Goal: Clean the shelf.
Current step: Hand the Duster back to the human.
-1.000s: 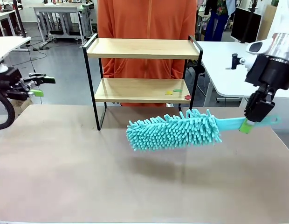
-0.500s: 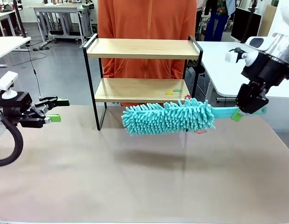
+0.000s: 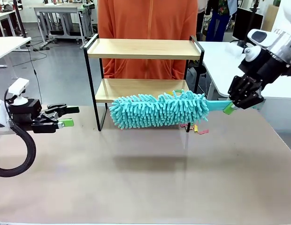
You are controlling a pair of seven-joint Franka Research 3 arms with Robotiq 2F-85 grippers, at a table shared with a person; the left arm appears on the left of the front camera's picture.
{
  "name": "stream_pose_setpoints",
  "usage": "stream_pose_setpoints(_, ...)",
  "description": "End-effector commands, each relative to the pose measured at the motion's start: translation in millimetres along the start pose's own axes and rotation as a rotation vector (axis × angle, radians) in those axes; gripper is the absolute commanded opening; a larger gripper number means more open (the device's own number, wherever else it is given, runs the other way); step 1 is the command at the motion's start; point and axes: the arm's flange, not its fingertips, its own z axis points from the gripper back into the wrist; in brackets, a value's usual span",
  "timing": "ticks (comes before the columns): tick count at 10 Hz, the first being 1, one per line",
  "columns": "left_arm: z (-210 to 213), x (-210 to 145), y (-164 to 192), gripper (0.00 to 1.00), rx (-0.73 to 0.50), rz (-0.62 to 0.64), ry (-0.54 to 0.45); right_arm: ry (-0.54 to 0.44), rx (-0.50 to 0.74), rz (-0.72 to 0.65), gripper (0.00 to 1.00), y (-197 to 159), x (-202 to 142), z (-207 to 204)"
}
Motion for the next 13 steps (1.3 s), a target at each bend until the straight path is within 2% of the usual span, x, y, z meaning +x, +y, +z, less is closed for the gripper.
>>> stream_pose_setpoints(1, 5, 1, -4, 1.00, -0.019, -0.033, -0.019, -0.001, -0.021, -0.021, 0.13, 0, 2, 2)
stream_pose_setpoints(4, 1, 0, -1, 1.00, -0.006, -0.011, -0.007, -0.001, -0.021, -0.021, 0.13, 0, 2, 2)
stream_pose_setpoints(5, -21, -2, -3, 1.00, -0.020, -0.024, 0.016, -0.001, -0.021, -0.021, 0.13, 0, 2, 2)
stream_pose_setpoints(9, -56, -10, 3, 1.00, -0.008, -0.044, -0.075, -0.001, -0.021, -0.021, 0.13, 0, 2, 2)
stream_pose_setpoints(13, -92, -17, 12, 1.00, -0.060, -0.030, -0.075, -0.001, -0.021, -0.021, 0.13, 0, 2, 2)
